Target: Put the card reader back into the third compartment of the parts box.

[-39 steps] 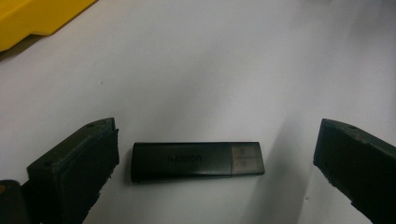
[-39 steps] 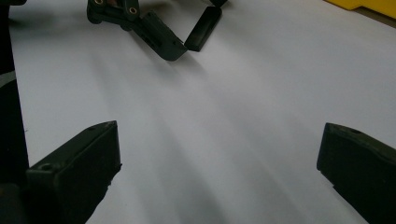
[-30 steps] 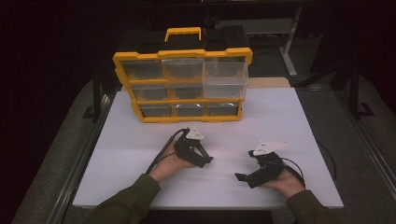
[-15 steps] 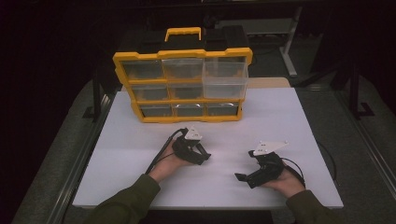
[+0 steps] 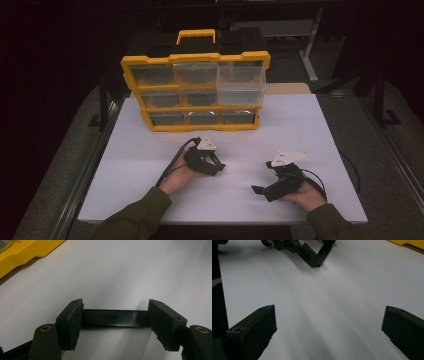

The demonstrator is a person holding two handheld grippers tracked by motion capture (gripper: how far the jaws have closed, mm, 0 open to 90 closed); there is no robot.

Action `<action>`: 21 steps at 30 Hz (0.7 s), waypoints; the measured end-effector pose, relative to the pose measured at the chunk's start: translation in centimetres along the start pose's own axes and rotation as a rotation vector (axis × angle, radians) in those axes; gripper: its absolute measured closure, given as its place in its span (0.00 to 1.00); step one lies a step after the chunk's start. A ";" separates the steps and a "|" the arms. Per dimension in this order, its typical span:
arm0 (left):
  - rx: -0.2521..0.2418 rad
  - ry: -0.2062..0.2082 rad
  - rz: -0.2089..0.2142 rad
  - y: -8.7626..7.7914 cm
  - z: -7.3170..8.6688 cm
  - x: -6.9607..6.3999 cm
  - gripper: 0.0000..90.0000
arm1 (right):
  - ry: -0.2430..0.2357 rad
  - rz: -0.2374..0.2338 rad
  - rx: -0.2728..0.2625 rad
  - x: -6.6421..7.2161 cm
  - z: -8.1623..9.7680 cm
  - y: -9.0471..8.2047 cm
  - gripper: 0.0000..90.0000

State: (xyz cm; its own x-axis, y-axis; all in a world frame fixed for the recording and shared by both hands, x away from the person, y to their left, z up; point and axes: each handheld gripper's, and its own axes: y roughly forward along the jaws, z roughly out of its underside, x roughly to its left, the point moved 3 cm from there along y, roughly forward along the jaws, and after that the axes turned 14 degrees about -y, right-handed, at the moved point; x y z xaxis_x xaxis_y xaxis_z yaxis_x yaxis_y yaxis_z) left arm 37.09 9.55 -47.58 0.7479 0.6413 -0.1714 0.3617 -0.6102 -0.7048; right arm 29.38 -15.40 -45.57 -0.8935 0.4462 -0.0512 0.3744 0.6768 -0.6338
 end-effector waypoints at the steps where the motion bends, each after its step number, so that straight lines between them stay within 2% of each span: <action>1: 0.000 0.001 0.000 0.0 0.0 0.0 0.33 | 0.000 0.000 0.000 0.0 0.0 0.0 0.00; 13: -0.005 -0.026 0.022 -0.7 -0.2 0.6 0.34 | -0.002 -0.003 -0.001 0.0 0.0 0.0 0.00; 21: -0.005 -0.025 0.034 -1.6 -0.3 1.0 0.34 | -0.002 -0.003 -0.002 0.0 0.0 0.0 0.00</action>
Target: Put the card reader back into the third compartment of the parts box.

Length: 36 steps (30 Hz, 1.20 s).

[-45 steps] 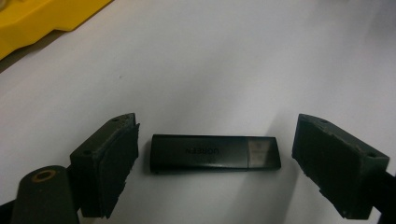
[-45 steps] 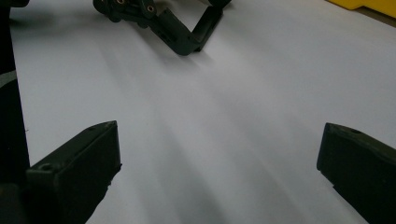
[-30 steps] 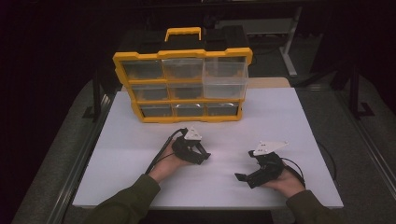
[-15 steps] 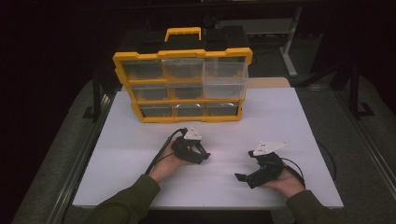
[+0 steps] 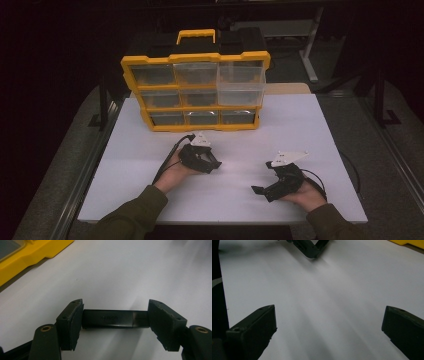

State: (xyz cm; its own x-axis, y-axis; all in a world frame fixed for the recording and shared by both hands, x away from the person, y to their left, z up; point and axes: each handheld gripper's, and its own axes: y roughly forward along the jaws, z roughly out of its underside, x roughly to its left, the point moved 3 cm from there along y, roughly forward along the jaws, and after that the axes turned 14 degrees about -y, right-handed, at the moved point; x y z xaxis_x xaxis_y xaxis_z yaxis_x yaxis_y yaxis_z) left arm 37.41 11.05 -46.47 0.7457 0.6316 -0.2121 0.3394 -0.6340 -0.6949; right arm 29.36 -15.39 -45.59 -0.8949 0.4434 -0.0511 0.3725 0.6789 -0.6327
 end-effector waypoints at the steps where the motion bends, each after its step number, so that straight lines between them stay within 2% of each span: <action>1: -0.002 -0.001 -0.001 -0.1 0.0 0.0 0.34 | -0.001 0.000 0.000 0.0 0.0 0.0 0.00; 6: 0.005 0.005 0.011 -0.8 0.0 0.3 0.34 | 0.000 0.001 0.000 0.0 0.0 0.0 0.00; 17: -0.012 0.005 0.026 -2.2 -0.1 0.8 0.34 | -0.002 0.001 -0.001 0.0 0.0 -0.1 0.00; 27: -0.018 -0.008 0.053 -3.7 -0.4 1.2 0.34 | -0.004 0.001 -0.002 0.0 0.0 -0.1 0.00; 36: -0.011 0.005 0.080 -4.9 -0.9 1.4 0.34 | -0.005 0.001 -0.004 0.0 0.0 -0.1 0.00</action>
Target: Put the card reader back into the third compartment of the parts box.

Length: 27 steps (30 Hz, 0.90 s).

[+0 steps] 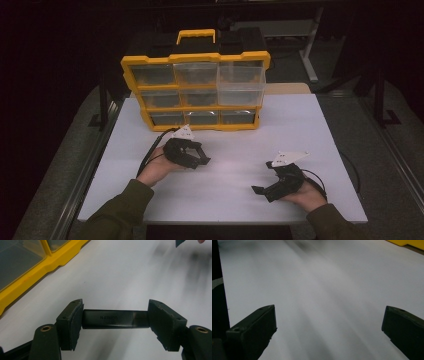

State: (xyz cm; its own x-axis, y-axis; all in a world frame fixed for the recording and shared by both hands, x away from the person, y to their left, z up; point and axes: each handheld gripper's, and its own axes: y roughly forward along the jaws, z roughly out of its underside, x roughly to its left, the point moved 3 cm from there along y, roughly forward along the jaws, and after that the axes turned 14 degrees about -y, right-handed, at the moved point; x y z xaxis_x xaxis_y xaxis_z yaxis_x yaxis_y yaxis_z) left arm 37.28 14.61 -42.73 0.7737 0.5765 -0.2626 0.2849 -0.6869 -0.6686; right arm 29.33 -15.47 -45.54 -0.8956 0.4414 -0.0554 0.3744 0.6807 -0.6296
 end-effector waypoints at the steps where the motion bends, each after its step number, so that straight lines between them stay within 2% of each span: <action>1: -0.002 -0.001 0.004 -0.2 -0.1 0.0 0.34 | 0.001 -0.001 0.001 0.0 0.0 0.0 0.00; 14: -0.024 0.016 0.026 -2.6 -1.7 -0.1 0.34 | 0.001 -0.001 -0.001 0.0 0.0 0.0 0.00; 20: -0.032 0.027 0.030 -4.0 -3.1 -0.5 0.34 | 0.005 -0.001 -0.004 0.0 -0.1 0.0 0.00; 27: -0.040 0.040 0.055 -5.2 -5.0 -0.9 0.34 | 0.008 -0.002 -0.002 0.0 -0.1 0.0 0.00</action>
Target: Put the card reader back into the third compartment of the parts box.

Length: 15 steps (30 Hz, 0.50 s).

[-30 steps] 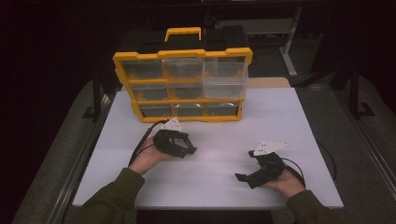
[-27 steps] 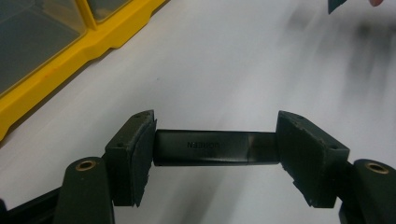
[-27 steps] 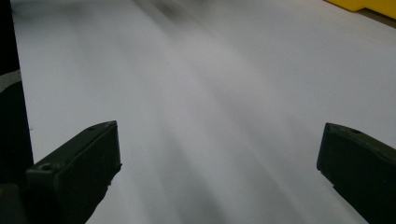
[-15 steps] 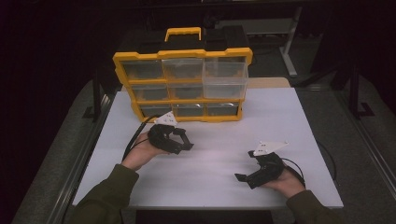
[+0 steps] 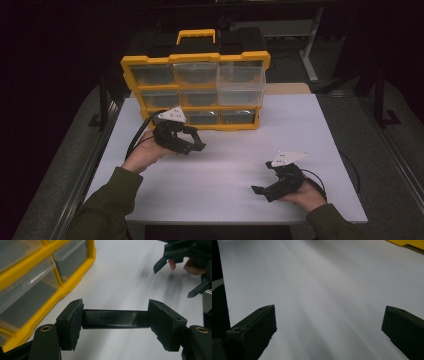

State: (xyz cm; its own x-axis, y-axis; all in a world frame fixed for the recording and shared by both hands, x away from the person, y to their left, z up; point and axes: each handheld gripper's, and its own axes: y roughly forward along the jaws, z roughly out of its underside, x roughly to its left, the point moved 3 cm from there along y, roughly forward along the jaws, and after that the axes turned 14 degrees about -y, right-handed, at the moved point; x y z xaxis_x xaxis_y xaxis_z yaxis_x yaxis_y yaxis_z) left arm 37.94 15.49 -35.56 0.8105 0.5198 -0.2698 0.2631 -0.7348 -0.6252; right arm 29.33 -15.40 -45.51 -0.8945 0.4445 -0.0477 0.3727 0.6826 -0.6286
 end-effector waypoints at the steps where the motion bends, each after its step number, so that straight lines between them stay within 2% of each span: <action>1: -0.001 0.006 0.002 -0.2 -0.3 -0.1 0.34 | 0.000 0.000 -0.001 0.0 0.0 0.0 0.00; 6: -0.007 0.018 0.023 -0.9 -1.6 -0.4 0.34 | 0.000 0.001 -0.004 0.0 0.0 -0.1 0.00; 12: -0.008 0.044 0.024 -1.7 -3.1 -0.6 0.34 | -0.002 0.001 -0.005 0.0 0.0 0.0 0.00; 15: -0.011 0.042 0.033 -2.0 -3.8 -0.8 0.34 | -0.001 0.001 -0.005 0.0 0.0 0.0 0.00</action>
State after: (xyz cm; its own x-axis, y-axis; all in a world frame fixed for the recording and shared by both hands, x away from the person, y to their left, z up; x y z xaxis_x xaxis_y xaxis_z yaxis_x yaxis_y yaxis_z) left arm 38.75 14.92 -31.28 0.8401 0.4769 -0.2586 0.2417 -0.7558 -0.6086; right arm 29.33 -15.43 -45.49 -0.8944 0.4446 -0.0495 0.3751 0.6850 -0.6245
